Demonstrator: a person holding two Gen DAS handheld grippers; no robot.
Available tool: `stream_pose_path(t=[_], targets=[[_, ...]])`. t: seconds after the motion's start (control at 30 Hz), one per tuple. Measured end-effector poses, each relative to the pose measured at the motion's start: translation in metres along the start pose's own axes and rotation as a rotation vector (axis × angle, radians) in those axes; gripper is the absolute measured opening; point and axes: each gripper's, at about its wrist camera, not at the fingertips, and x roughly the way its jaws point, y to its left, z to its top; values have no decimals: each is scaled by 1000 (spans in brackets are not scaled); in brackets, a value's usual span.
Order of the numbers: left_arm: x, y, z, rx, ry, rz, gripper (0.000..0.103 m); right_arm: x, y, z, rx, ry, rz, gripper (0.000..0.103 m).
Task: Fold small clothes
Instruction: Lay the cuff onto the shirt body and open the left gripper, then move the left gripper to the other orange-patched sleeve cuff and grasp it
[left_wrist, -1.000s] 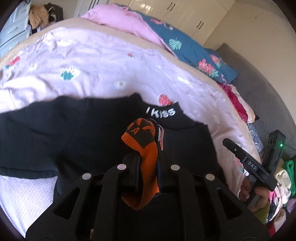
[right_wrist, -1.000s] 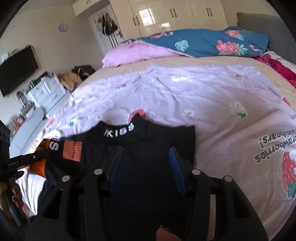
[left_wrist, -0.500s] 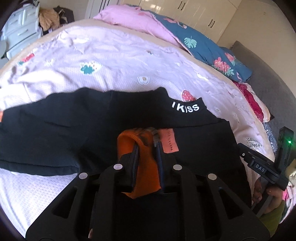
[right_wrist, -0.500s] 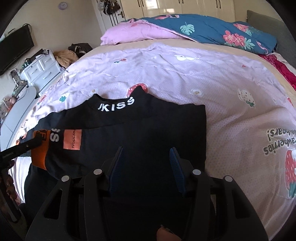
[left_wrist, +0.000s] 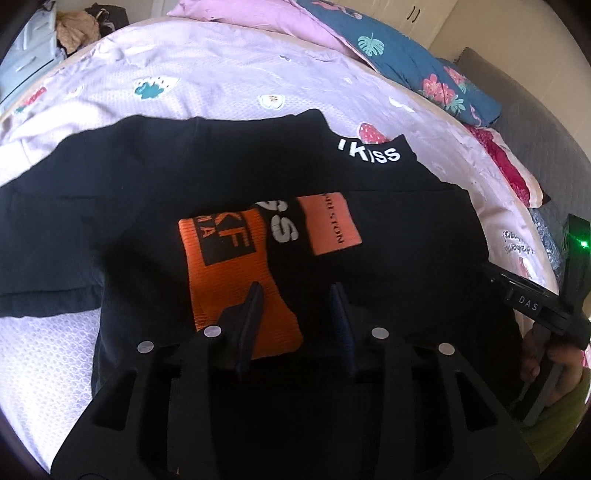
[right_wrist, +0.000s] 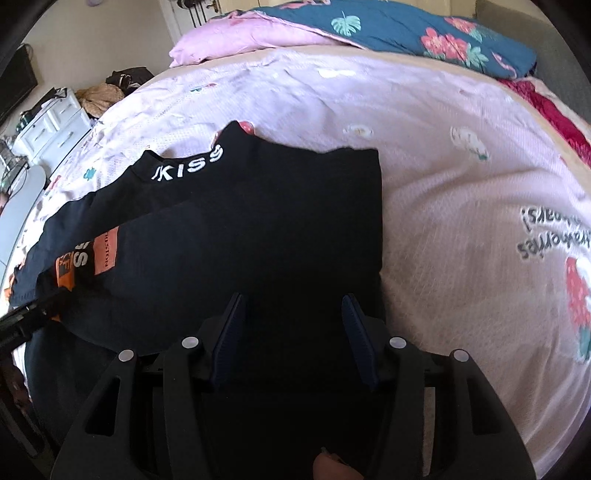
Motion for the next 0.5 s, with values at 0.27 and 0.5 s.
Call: stream_pose_path(t=[0.27,0.5], targets=[[-6,8,-5,8,-26,-49,33,-15,-1,3,54,-64,40,60],[-25,16,-4,13,-68,17,57,-40,17,-3,66,-166,88,85]])
